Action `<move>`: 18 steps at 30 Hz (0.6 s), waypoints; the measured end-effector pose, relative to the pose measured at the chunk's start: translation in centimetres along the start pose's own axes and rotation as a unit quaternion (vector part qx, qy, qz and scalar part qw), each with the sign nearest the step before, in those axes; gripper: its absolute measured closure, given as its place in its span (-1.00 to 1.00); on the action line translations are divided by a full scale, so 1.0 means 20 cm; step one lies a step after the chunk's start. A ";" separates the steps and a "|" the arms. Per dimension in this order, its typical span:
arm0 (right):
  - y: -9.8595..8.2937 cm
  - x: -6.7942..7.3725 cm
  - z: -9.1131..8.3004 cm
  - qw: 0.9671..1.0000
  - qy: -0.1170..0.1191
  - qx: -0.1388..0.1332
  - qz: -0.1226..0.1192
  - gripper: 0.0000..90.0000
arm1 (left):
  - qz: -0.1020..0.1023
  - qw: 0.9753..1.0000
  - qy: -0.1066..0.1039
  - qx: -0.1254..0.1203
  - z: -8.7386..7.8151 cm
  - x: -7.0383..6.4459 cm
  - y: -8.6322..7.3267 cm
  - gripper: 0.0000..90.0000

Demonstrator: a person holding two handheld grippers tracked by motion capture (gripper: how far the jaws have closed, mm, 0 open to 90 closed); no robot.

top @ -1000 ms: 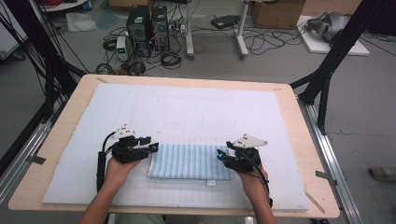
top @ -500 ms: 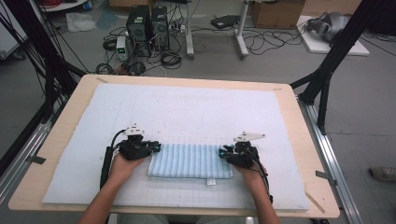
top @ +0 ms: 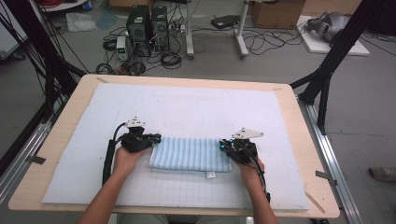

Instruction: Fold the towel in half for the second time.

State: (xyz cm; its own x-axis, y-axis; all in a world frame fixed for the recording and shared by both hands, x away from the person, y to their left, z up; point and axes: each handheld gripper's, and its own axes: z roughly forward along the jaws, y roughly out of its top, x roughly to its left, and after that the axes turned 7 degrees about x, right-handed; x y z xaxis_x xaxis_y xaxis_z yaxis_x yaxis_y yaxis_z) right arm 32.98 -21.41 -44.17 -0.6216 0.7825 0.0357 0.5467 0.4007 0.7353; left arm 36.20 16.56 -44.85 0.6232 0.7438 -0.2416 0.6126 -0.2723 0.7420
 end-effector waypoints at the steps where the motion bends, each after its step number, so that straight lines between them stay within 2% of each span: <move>1: 0.00 0.00 0.00 1.000 -0.002 0.001 -0.001 0.81 | 0.000 1.000 -0.002 -0.004 0.00 0.00 0.00 0.87; 4: 0.00 0.00 0.00 1.000 -0.003 0.002 -0.007 0.70 | 0.005 1.000 -0.006 -0.017 -0.01 0.00 0.00 0.80; 5: 0.00 0.00 -0.01 1.000 -0.005 0.000 -0.006 0.60 | 0.004 1.000 -0.007 -0.020 -0.02 0.00 0.00 0.73; 7: 0.00 0.00 -0.02 1.000 -0.008 -0.007 -0.006 0.35 | 0.003 0.999 -0.008 -0.036 -0.04 0.00 0.00 0.44; 10: 0.00 0.00 -0.06 1.000 -0.011 -0.017 -0.009 0.08 | 0.012 0.997 -0.020 -0.072 -0.08 -0.01 0.00 0.16; 14: 0.00 -0.01 -0.13 0.999 -0.028 -0.032 -0.025 -0.16 | 0.017 0.994 -0.032 -0.100 -0.12 -0.02 -0.02 -0.13; 18: -0.04 -0.03 -0.22 0.998 -0.036 -0.054 -0.027 -0.46 | 0.024 0.992 -0.032 -0.120 -0.16 -0.03 -0.04 -0.39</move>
State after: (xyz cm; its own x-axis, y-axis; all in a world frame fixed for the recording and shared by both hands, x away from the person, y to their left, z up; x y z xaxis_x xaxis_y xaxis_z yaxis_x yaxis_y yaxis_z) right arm 30.44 -24.21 -41.75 -0.6055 0.7942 -0.0517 0.4465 0.3928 0.8040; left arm 33.79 18.29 -43.24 0.6838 0.6905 -0.2358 0.4523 -0.1476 0.8796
